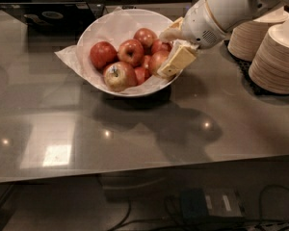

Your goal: Pick apple from white bowl

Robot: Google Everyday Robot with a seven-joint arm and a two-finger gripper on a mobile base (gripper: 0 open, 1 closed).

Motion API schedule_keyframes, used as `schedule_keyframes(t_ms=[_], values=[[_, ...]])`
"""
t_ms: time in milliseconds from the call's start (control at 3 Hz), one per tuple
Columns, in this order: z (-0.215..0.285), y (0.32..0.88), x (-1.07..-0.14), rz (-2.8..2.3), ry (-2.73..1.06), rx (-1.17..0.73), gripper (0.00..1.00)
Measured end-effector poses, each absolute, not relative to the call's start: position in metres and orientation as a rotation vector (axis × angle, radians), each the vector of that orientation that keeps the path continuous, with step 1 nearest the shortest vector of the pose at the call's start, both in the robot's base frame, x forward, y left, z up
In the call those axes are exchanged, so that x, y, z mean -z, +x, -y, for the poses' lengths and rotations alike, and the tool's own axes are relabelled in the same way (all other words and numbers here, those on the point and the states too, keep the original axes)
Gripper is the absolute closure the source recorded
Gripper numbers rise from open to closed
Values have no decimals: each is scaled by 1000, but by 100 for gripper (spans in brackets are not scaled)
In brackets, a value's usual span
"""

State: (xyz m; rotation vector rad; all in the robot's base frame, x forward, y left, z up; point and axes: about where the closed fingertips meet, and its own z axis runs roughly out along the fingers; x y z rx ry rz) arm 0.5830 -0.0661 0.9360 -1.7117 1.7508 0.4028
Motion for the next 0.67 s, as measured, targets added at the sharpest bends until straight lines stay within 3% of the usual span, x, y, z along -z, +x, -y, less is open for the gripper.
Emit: schedule_keyframes(t_ms=[667], values=[[66,583,-942,-1760,-1713,-408,40]])
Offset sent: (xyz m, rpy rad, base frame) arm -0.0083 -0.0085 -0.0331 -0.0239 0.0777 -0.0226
